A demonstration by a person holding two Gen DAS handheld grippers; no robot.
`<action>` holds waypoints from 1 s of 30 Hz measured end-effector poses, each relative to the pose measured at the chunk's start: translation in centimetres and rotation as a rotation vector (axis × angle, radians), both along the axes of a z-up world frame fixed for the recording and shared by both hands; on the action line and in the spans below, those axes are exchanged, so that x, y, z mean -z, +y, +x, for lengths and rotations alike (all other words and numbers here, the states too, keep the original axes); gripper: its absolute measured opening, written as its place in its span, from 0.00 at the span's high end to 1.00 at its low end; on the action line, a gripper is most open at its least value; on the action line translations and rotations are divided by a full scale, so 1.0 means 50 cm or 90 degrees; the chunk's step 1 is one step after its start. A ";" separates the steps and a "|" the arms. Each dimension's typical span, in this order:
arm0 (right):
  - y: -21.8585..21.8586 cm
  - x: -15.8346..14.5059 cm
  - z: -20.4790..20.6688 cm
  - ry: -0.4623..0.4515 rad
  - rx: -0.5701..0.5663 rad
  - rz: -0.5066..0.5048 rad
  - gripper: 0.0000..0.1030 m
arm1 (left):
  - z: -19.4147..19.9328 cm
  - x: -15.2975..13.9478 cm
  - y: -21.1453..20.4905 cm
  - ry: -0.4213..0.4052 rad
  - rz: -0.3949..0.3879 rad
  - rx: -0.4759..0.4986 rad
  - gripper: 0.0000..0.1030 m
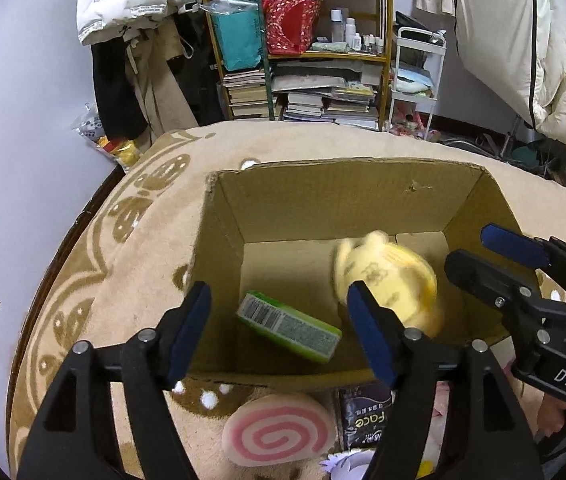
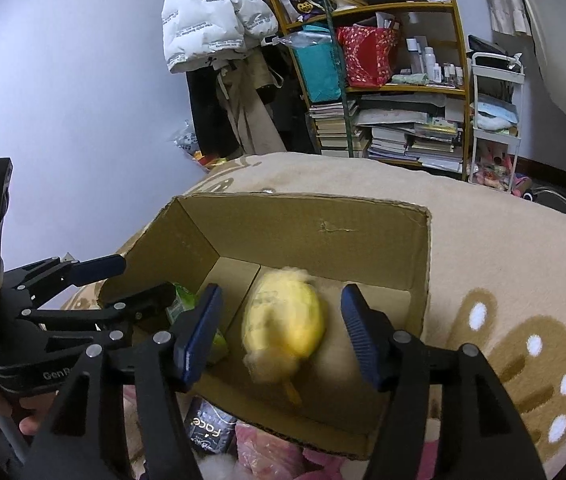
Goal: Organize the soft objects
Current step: 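Open left tool dropping tissue pack into box while right tool drops duck in, then lower left tool onto pink-swirl cushion while right tool lowers onto pink plush bear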
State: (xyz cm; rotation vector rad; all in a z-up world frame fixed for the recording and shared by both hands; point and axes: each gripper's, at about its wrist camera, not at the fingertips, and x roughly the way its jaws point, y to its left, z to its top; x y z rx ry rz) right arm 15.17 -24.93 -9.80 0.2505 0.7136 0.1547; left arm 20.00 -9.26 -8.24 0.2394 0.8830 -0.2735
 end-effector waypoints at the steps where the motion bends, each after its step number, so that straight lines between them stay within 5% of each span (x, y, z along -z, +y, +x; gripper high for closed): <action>1: 0.001 -0.003 -0.002 -0.001 0.000 -0.001 0.33 | -0.003 -0.006 0.005 -0.003 -0.002 -0.001 0.26; 7: 0.004 -0.034 -0.034 -0.023 0.013 -0.010 0.15 | -0.032 -0.042 0.016 -0.051 0.019 -0.013 0.14; 14: -0.001 -0.075 -0.082 -0.046 0.028 -0.019 0.00 | -0.070 -0.062 0.050 -0.042 0.016 -0.043 0.08; 30: -0.020 -0.107 -0.182 -0.046 0.051 -0.027 0.00 | -0.191 -0.098 0.095 -0.021 -0.004 -0.063 0.04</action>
